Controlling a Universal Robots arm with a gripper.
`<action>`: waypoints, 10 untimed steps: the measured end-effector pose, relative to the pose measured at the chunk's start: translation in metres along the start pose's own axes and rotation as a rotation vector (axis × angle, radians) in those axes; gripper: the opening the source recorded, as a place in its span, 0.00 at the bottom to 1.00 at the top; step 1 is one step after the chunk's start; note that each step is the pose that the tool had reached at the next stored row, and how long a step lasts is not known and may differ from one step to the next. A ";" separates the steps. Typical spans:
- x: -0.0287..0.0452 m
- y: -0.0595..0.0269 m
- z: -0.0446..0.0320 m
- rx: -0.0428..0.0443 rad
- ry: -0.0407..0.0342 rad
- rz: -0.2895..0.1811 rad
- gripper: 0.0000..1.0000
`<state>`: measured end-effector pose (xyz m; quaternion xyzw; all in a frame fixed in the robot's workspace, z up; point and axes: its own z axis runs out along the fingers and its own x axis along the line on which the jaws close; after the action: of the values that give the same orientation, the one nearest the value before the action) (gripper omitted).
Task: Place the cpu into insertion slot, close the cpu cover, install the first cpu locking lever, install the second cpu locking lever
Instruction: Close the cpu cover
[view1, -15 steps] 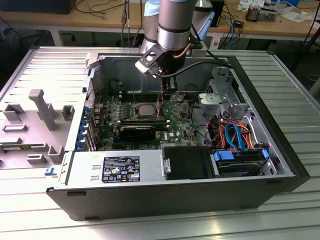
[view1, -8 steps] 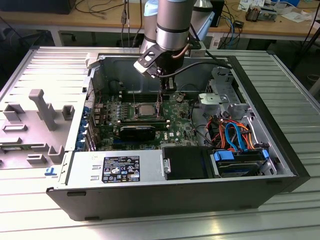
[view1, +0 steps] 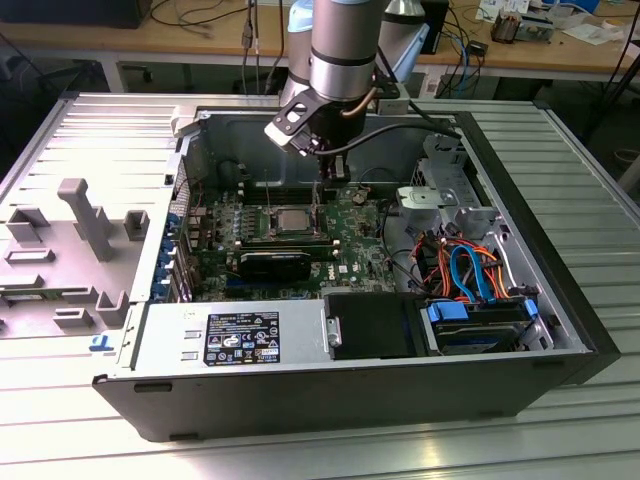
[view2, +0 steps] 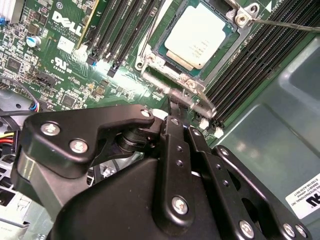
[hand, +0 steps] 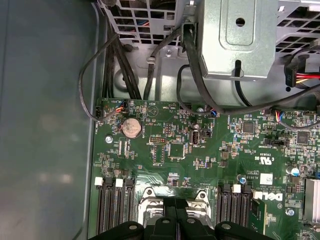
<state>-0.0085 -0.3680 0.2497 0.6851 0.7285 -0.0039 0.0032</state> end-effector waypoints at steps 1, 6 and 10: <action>0.0000 -0.0001 0.0000 0.0001 0.0000 0.000 0.11; 0.0000 -0.0004 0.0002 0.0000 0.0000 0.000 0.11; 0.0001 -0.0019 0.0004 0.0000 0.0000 0.000 0.11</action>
<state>-0.0104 -0.3681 0.2493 0.6851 0.7284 -0.0039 0.0032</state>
